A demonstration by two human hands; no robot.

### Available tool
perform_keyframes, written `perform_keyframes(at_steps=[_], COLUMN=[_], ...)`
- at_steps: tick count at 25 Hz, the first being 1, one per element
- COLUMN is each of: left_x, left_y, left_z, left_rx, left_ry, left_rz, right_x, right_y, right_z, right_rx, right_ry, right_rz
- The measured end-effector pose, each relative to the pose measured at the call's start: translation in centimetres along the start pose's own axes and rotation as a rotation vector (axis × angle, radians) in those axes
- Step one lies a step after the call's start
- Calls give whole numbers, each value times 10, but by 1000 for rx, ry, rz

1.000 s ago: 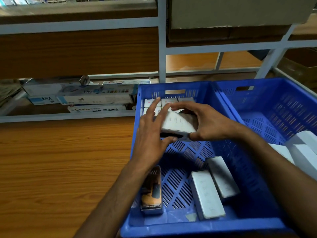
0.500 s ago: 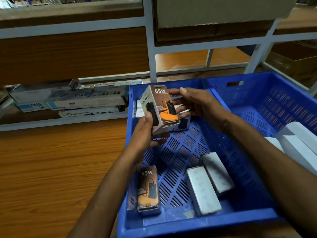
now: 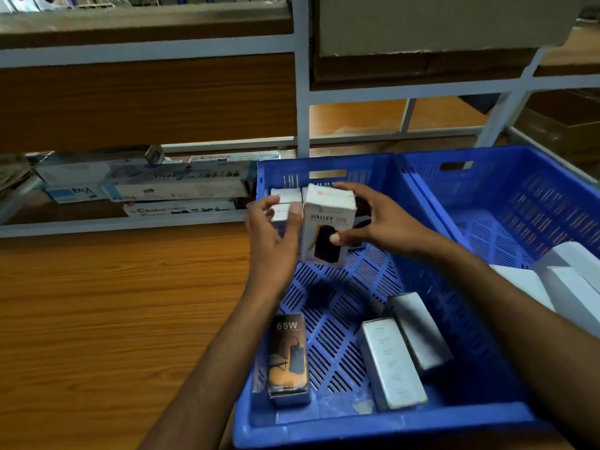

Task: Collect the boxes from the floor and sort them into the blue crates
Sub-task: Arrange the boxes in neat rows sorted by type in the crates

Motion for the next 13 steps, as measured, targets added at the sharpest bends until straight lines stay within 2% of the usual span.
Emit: perform_keyframes(at_steps=[2, 4, 8, 10, 13], left_x=[1, 2, 2, 2, 3], left_y=[-1, -5, -3, -2, -5], left_z=[-16, -25, -19, -19, -22], left_rx=[-200, -327, -248, -258, -291], left_ry=[195, 283, 237, 246, 278], left_rz=[29, -2, -8, -13, -24], right_x=[9, 21, 51, 63, 58], right_y=[13, 24, 41, 47, 52], right_z=[9, 22, 62, 82, 104], right_rx=[-177, -323, -125, -232, -309], right_ry=[19, 18, -80, -75, 94], right_rz=[78, 117, 183, 142, 67])
Point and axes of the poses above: each hand's wrist, its own x-axis towards the middle knuckle, its own z-axis out of the palm, y = z × x, the point moved 4 cm from there along x, towards the middle knuckle, and after that the axes turned 3 degrees about -z, right-handed, at the moved point
